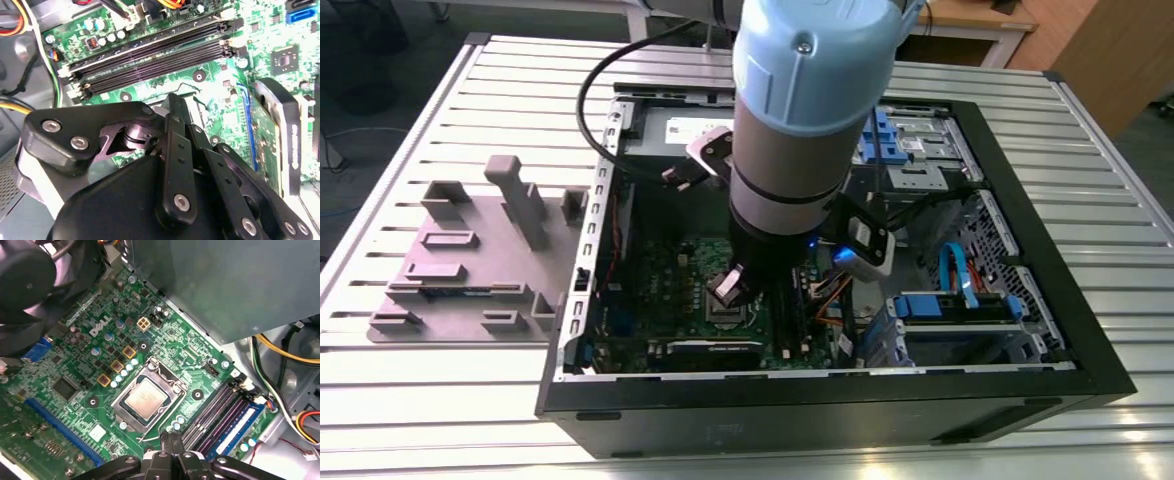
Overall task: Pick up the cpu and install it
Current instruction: 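Install the first cpu locking lever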
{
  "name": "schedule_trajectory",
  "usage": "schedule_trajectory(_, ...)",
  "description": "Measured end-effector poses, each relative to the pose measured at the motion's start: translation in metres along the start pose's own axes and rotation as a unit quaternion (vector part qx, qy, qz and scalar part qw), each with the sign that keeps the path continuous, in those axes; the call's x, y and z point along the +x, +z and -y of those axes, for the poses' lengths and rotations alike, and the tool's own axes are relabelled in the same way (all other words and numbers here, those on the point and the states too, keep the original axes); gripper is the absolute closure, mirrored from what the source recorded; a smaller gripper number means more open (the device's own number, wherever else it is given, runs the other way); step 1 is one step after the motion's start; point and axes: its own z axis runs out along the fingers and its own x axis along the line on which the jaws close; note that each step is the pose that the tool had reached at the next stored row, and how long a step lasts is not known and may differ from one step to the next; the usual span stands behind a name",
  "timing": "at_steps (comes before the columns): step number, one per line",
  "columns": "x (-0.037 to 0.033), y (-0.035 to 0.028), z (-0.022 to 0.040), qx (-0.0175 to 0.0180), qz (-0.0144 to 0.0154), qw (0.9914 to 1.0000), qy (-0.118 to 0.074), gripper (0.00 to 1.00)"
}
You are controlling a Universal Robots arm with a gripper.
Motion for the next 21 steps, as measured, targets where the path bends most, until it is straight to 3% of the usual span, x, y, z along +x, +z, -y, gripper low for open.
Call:
schedule_trajectory(5, 0.0003, 0.0006, -0.0016, 0.0004, -0.0002, 1.0, 0.0, 0.89)
schedule_trajectory(17, 0.0088, 0.0064, -0.0223, 0.0013, 0.0013, 1.0, 0.0, 0.89)
schedule_trajectory(21, 0.0111, 0.0054, -0.0248, 0.0017, 0.0015, 1.0, 0.0, 0.89)
